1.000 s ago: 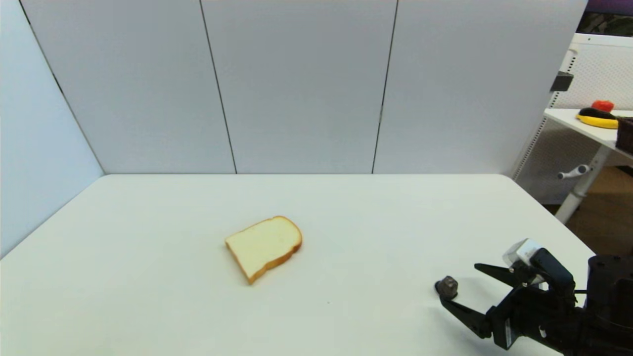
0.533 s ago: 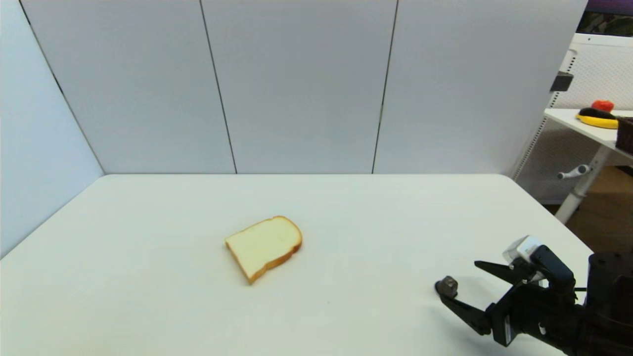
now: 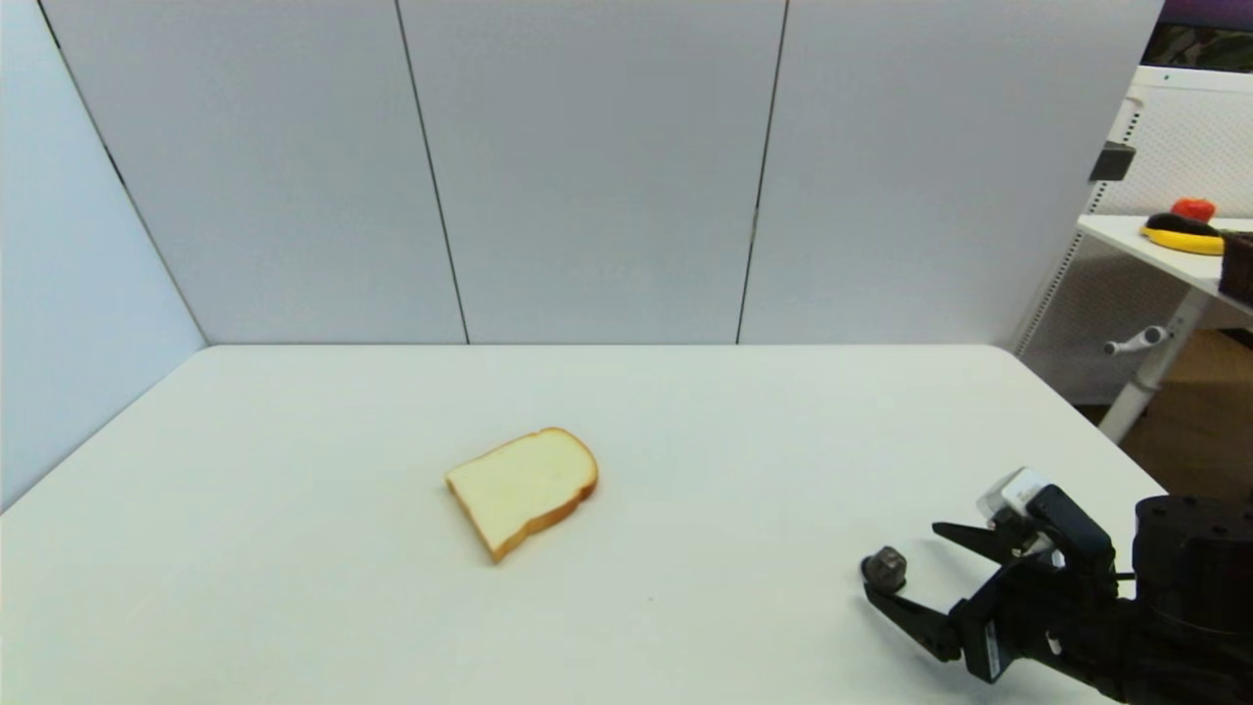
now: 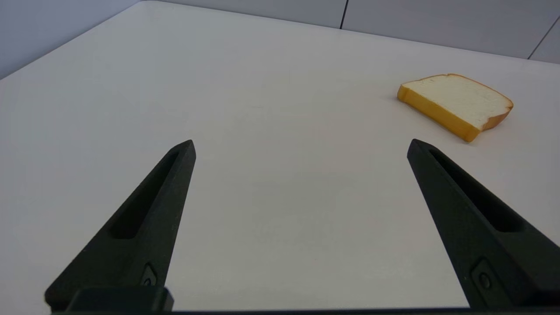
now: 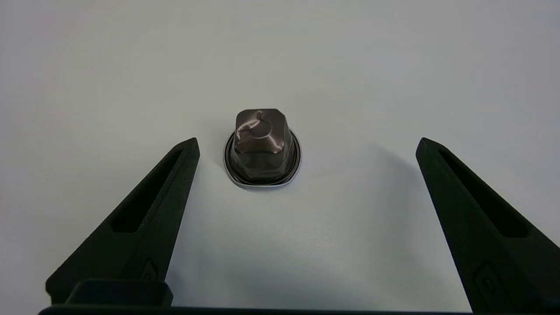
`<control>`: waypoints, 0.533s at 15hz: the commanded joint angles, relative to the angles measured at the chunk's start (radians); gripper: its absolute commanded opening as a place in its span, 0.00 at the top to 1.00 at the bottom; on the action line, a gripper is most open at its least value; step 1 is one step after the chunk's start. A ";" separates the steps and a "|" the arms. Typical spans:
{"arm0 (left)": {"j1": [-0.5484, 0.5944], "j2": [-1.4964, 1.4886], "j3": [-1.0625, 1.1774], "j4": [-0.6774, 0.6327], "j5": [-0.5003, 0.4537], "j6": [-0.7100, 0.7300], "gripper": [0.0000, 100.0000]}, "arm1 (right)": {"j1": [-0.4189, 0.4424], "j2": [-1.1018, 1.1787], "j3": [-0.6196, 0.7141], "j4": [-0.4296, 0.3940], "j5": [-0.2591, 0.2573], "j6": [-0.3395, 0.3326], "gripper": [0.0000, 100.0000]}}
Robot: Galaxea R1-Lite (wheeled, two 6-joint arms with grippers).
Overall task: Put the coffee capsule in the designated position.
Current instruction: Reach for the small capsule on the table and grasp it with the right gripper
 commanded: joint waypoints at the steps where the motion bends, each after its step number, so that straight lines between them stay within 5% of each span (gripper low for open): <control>1: 0.000 0.001 0.000 0.000 0.002 -0.001 0.00 | 0.004 0.014 0.004 -0.008 0.004 -0.002 0.00; 8: 0.000 0.001 0.000 0.000 0.000 -0.001 0.00 | 0.004 0.022 -0.019 -0.009 0.004 0.010 0.00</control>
